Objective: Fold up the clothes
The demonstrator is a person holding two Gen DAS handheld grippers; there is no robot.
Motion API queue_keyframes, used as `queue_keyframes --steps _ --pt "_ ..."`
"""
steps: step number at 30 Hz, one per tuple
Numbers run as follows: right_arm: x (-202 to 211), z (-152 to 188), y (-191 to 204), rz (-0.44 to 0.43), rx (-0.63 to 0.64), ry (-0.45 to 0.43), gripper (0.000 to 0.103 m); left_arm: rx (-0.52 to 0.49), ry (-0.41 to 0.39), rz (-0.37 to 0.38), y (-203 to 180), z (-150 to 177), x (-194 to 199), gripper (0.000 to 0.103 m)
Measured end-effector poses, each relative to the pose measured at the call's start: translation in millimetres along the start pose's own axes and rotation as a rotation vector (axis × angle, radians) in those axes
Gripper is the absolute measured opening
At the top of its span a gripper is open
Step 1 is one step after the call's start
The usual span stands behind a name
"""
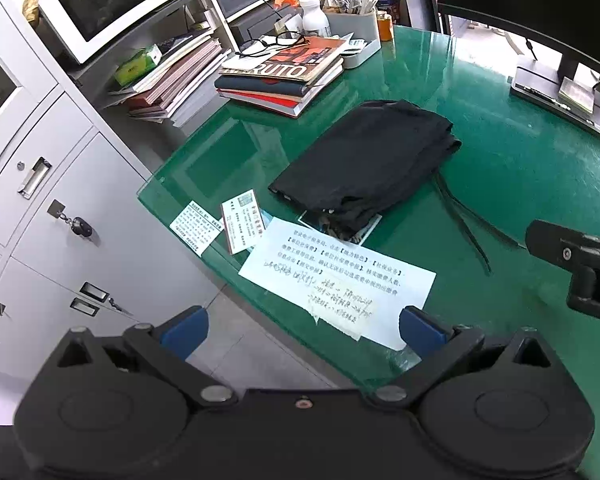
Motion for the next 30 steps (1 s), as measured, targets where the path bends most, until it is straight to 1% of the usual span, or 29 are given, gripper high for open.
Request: queue_keyframes --steps 6,12,17,21,24,30 --pt "1.3 -5.6 0.7 0.040 0.014 -0.045 0.103 -0.006 -0.043 0.030 0.0 -14.0 -11.4 0.102" --pt "-3.4 -15.8 -2.7 0.119 0.000 -0.074 0.103 -0.050 -0.049 0.074 -0.8 -33.0 -34.9 0.102" --pt "-15.0 -21.8 -2.1 0.179 -0.023 -0.067 0.103 -0.079 -0.033 0.094 5.9 -46.0 -56.5 0.102" --pt "-26.8 -22.4 1.4 0.213 -0.038 -0.047 0.103 -0.091 -0.019 0.116 10.4 -47.6 -70.8 0.102" --pt "-36.9 -22.4 9.4 0.222 -0.032 -0.027 0.103 -0.089 -0.008 0.123 19.3 -50.0 -79.6 0.102" --pt "-53.7 -27.9 23.1 0.229 0.016 -0.006 0.103 -0.054 0.005 0.133 27.9 -55.6 -94.0 0.102"
Point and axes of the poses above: each gripper's, at about its wrist camera, not at the fingertips, and x roughly against the way its jaws point, y to its left, z to its underside, the point moved 10 cm from there along -x, roughly the way its jaws point, and after that the axes turned 13 degrees about -y, right-handed, at the moved point
